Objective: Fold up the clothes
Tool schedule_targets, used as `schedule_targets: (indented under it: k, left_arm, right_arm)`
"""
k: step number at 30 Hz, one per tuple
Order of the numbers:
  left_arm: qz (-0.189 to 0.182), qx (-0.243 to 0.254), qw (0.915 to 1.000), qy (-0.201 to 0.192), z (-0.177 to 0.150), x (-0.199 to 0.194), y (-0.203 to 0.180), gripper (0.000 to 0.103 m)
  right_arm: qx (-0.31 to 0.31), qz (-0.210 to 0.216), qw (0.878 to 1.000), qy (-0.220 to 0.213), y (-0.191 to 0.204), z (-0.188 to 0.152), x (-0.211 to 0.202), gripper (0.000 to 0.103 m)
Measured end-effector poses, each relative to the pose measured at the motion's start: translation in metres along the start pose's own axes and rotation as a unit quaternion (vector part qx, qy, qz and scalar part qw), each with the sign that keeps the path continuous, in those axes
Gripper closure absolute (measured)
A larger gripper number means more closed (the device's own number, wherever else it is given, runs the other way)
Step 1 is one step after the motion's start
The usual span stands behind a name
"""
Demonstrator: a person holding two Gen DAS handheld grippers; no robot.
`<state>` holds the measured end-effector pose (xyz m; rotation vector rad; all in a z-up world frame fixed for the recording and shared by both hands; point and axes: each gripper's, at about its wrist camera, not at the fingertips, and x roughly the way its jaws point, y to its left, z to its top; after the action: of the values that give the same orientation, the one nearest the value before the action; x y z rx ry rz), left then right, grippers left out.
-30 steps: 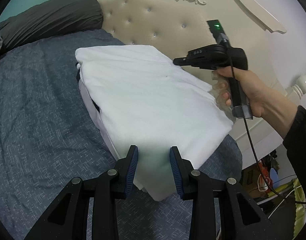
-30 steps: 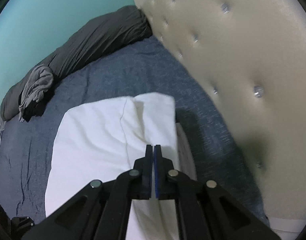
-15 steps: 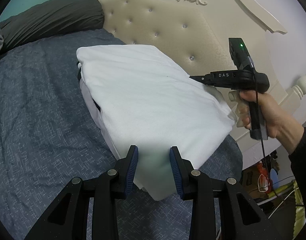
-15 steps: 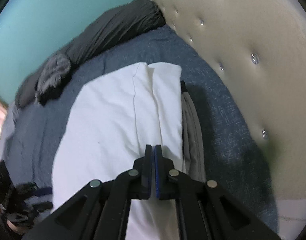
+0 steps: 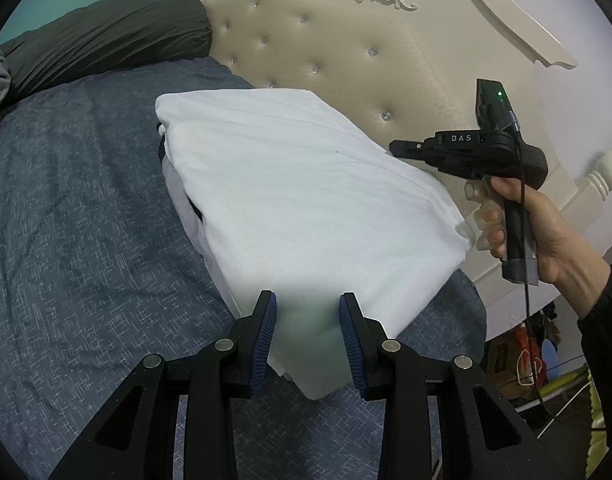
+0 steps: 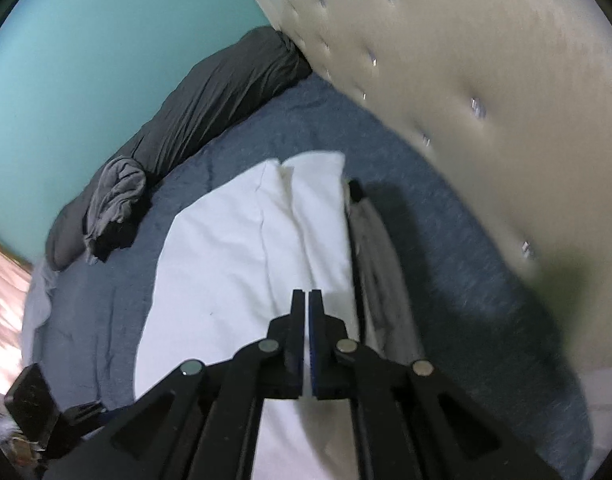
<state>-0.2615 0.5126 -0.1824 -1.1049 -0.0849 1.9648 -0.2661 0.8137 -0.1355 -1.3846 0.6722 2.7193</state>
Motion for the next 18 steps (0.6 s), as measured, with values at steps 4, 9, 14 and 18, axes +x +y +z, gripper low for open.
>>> schedule_targets:
  k: [4, 9, 14, 18]
  left_arm:
    - [-0.001, -0.001, 1.0000, -0.001, -0.002, -0.001, 0.000, 0.067]
    - [0.000, -0.001, 1.0000, 0.001, 0.000, 0.000, 0.000, 0.067]
    - [-0.002, -0.001, 1.0000, -0.002, 0.000, 0.000, 0.000, 0.067]
    - [-0.004, -0.001, 1.0000, -0.001, 0.000, 0.001, 0.001, 0.067]
  right_arm:
    - [0.000, -0.008, 1.000, 0.019, 0.002, -0.006, 0.009, 0.067]
    - [-0.028, -0.011, 0.999, 0.025, 0.006, -0.014, 0.014, 0.087]
    - [-0.044, -0.043, 0.998, -0.011, 0.009, -0.012, 0.002, 0.098]
    - [-0.034, -0.048, 0.998, -0.030, 0.004, -0.010, 0.003, 0.100]
